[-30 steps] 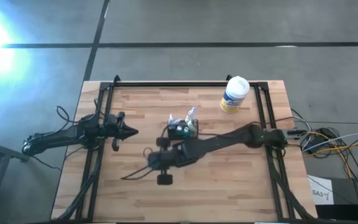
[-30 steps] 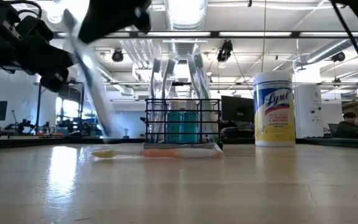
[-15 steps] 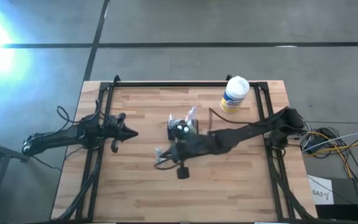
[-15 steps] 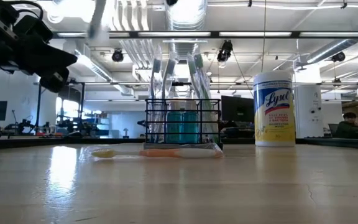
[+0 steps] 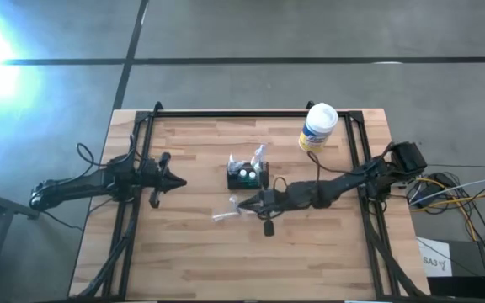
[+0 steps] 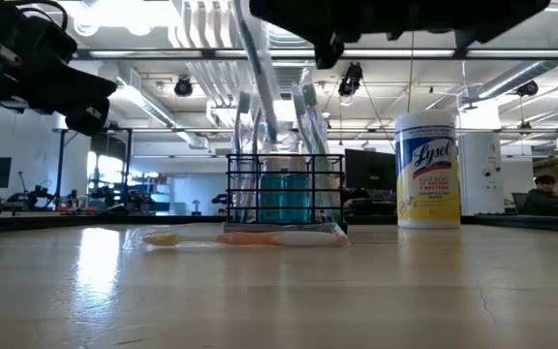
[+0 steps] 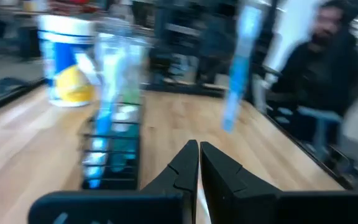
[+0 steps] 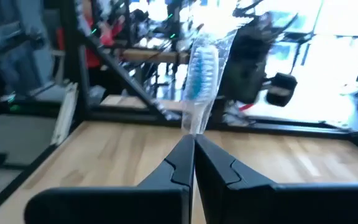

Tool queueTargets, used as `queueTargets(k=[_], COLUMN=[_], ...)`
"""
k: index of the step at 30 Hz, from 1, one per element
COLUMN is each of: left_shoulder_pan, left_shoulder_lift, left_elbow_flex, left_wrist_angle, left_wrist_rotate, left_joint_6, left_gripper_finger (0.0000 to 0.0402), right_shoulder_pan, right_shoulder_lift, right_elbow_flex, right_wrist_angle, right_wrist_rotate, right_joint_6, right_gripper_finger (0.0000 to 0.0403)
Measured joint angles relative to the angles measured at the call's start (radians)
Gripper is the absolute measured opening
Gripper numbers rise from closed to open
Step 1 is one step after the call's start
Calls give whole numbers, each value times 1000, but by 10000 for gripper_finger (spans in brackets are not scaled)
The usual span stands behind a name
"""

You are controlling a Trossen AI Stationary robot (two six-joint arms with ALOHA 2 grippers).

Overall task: Pick & Place toothbrushing station
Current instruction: Put the blue toothbrush into the black wire organizer

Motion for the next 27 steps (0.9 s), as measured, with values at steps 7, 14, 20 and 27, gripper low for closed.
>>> queueTargets(k=[7,14,20,27], left_shoulder_pan=[-15,-22,-50,-72], left_shoulder_lift=[64,159,211,227], left_elbow_flex=[0,0,0,0], left_wrist_angle=[109,246,334,426], left_wrist_rotate=[74,66,68,40], left_joint_6=[29,2,-32,-35], left_gripper_finger=[21,36,118,234], right_shoulder_pan=[-38,-74,-95,-130], right_shoulder_lift=[32,88,145,221], right_elbow_flex=[-31,39,159,336], right_wrist_angle=[89,92,85,-84], right_wrist_rotate=[4,-12,-57,-61], right_joint_6=[-8,-11,-38,-68], right_gripper_finger=[8,8,8,8])
